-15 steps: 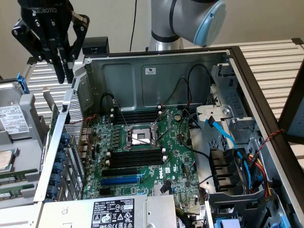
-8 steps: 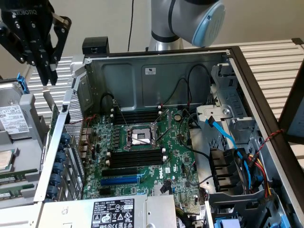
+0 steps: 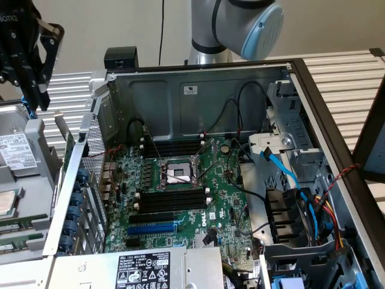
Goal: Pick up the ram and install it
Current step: 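Reach for the ram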
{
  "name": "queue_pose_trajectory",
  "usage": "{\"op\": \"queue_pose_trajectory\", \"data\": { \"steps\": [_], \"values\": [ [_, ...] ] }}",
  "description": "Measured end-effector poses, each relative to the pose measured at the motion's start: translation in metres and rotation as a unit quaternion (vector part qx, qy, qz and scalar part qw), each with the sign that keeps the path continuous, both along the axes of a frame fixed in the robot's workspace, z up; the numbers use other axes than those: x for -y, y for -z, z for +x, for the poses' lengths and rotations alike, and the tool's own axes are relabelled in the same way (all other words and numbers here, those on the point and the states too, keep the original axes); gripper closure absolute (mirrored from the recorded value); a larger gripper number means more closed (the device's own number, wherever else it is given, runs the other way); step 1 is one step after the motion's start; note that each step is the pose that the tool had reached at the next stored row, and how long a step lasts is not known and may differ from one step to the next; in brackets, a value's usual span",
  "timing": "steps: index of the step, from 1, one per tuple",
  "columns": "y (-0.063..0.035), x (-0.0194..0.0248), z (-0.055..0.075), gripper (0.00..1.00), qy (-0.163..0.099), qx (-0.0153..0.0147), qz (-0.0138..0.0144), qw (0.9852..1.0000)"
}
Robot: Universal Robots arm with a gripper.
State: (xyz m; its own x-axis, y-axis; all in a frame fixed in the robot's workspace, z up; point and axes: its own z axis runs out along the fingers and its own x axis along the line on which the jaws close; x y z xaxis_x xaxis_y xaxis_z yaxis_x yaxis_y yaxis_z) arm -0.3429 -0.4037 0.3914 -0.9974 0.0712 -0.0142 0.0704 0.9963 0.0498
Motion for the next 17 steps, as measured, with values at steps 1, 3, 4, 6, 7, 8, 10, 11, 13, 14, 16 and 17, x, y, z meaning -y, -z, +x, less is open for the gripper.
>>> {"op": "queue_pose_trajectory", "data": {
  "steps": [1, 3, 4, 6, 7, 8, 10, 11, 13, 14, 16, 17],
  "values": [
    [0.0001, 0.0001, -0.004, 0.75, 0.0, 0.0, 0.0, 1.0],
    [0.0002, 0.0003, -0.014, 0.75, 0.0, -0.0002, 0.0, 1.0],
    [0.0004, 0.0005, -0.018, 0.75, 0.0, -0.0003, 0.0, 1.0],
    [0.0007, 0.001, -0.027, 0.75, 0.0, -0.0007, 0.0, 1.0],
    [0.0009, 0.0013, -0.031, 0.75, 0.0, -0.0009, 0.0, 1.0],
    [0.0012, 0.0016, -0.034, 0.75, -0.001, -0.001, 0.0, 1.0],
    [0.0018, 0.0026, -0.039, 0.75, -0.003, -0.0011, 0.0, 1.0],
    [0.0021, 0.0031, -0.04, 0.75, -0.008, -0.0011, 0.0001, 1.0],
    [0.0026, 0.0036, -0.042, 0.75, -0.019, -0.0011, 0.0002, 0.9998],
    [0.0028, 0.0037, -0.042, 0.75, -0.026, -0.0011, 0.0003, 0.9997],
    [0.0032, 0.0039, -0.044, 0.75, -0.037, -0.0011, 0.0004, 0.9993],
    [0.0034, 0.0041, -0.045, 0.75, -0.043, -0.0011, 0.0005, 0.9991]
  ]
}}
